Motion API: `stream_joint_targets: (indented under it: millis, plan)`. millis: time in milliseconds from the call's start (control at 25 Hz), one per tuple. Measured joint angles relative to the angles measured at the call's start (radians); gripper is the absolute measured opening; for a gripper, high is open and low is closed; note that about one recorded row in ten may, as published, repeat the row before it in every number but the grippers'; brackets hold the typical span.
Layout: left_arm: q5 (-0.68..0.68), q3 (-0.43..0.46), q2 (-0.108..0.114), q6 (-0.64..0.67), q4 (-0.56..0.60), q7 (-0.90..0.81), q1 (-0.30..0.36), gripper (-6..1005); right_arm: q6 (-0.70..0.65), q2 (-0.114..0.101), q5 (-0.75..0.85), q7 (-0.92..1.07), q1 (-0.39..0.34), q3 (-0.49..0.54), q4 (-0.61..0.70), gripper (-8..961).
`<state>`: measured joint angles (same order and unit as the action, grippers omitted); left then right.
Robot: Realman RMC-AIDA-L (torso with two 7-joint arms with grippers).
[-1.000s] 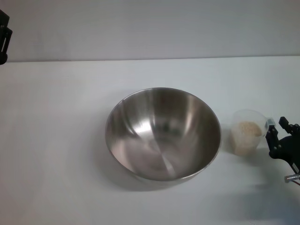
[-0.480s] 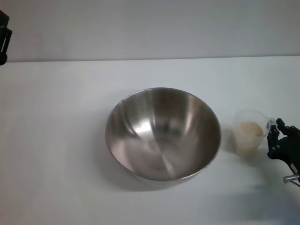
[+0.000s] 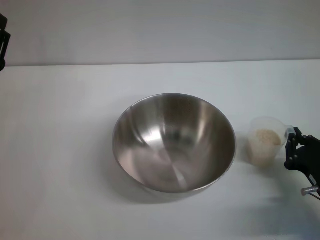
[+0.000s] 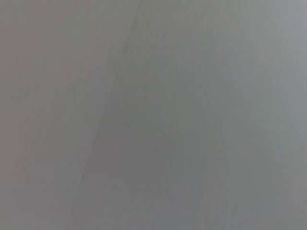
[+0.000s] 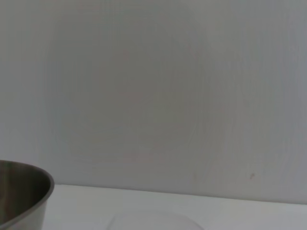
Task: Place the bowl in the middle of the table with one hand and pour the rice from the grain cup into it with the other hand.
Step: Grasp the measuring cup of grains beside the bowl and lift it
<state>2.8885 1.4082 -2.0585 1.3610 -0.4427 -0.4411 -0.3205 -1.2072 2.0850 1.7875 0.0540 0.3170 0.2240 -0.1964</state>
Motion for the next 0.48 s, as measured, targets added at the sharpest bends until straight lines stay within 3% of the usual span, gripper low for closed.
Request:
stream_joint_targets:
  millis: [480]
  plan:
    - [0.0, 0.005, 0.0, 0.002, 0.001, -0.001, 0.003, 650, 0.012, 0.002, -0.005, 0.001, 0.014, 0.006, -0.002, 49]
